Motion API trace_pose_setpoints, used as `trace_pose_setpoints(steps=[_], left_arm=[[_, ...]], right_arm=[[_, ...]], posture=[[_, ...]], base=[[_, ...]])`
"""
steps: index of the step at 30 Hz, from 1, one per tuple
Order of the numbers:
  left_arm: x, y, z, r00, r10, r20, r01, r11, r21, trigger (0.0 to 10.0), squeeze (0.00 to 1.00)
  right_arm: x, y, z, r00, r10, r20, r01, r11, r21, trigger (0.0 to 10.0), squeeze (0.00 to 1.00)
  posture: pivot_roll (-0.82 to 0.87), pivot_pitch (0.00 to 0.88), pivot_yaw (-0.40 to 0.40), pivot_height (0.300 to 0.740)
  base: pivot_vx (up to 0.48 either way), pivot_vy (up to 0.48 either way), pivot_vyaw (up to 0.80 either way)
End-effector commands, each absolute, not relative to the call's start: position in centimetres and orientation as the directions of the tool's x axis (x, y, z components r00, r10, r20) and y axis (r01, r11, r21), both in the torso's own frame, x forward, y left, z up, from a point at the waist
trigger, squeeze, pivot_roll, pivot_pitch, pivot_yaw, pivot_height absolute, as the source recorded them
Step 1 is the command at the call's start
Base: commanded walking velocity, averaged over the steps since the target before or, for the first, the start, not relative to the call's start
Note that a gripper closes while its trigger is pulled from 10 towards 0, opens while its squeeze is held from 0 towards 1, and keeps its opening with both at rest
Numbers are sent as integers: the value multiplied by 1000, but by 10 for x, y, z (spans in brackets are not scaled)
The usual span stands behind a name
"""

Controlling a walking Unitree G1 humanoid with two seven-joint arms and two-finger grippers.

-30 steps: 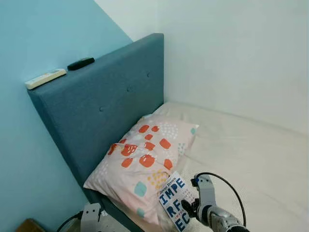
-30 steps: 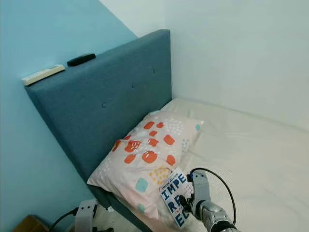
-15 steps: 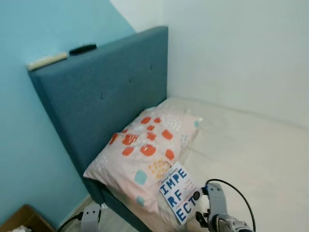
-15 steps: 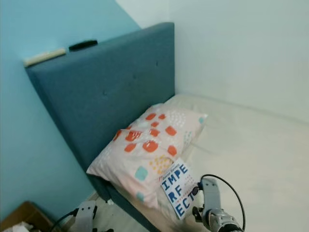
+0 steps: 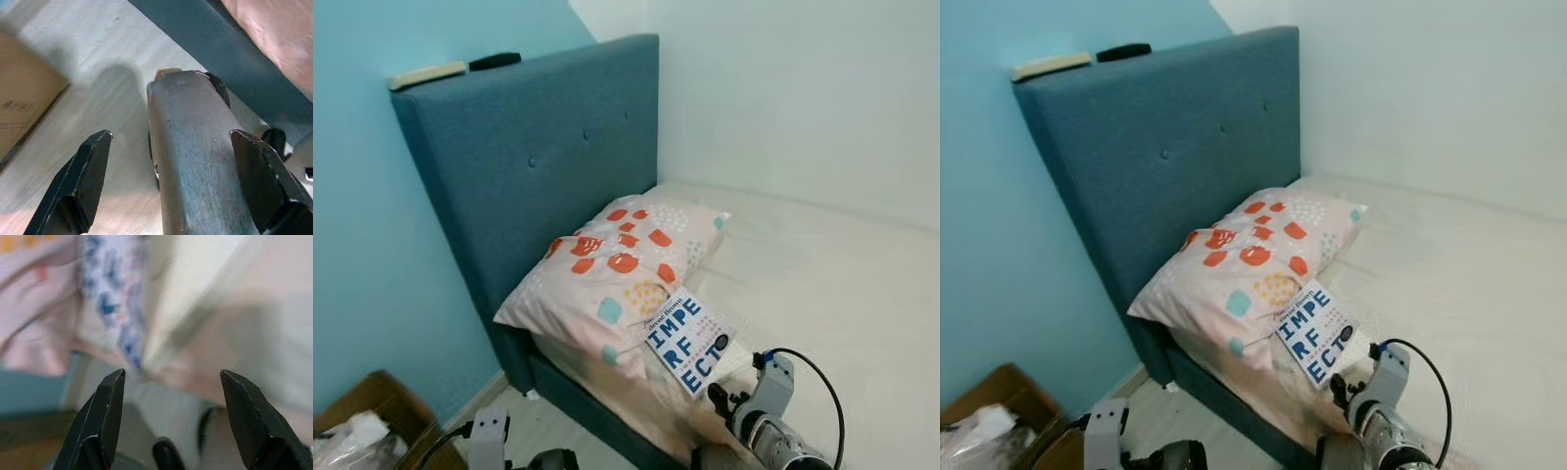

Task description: Clean up the room

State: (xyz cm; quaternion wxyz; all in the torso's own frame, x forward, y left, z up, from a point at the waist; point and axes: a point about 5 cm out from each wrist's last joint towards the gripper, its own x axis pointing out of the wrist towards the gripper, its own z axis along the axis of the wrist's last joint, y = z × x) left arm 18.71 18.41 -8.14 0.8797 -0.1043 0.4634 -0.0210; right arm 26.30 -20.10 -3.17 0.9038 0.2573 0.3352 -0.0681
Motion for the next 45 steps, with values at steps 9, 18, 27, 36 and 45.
trace_pose_setpoints(steps=[9, 18, 27, 36, 45], left_arm=[[164, 189, -91, 503, -147, -852, -47, 979, -196, 10000, 0], [164, 185, -92, 511, -172, -842, -51, 972, -229, 10000, 0], [162, 186, -92, 505, -155, -849, -52, 976, -209, 10000, 0], [159, 188, -93, 503, -156, -850, -57, 975, -213, 10000, 0], [152, 192, -95, 493, -151, -857, -64, 976, -209, 10000, 0]], right_arm=[[283, -190, -15, 829, 92, -552, 208, 865, 456, 10000, 0], [283, -189, -15, 840, 92, -535, 191, 872, 451, 10000, 0], [292, -192, -5, 872, 101, -478, 147, 878, 455, 10000, 0], [291, -186, -10, 823, 73, -563, 156, 925, 348, 10000, 0], [287, -190, -13, 818, 50, -573, 217, 895, 389, 10000, 0]], posture=[[74, 64, 30, 571], [74, 70, 32, 571], [73, 69, 30, 571], [79, 87, 31, 571], [89, 101, 26, 571]], base=[[107, 0, 0], [267, 0, 0], [0, 0, 0], [0, 0, 0], [0, 0, 0]])
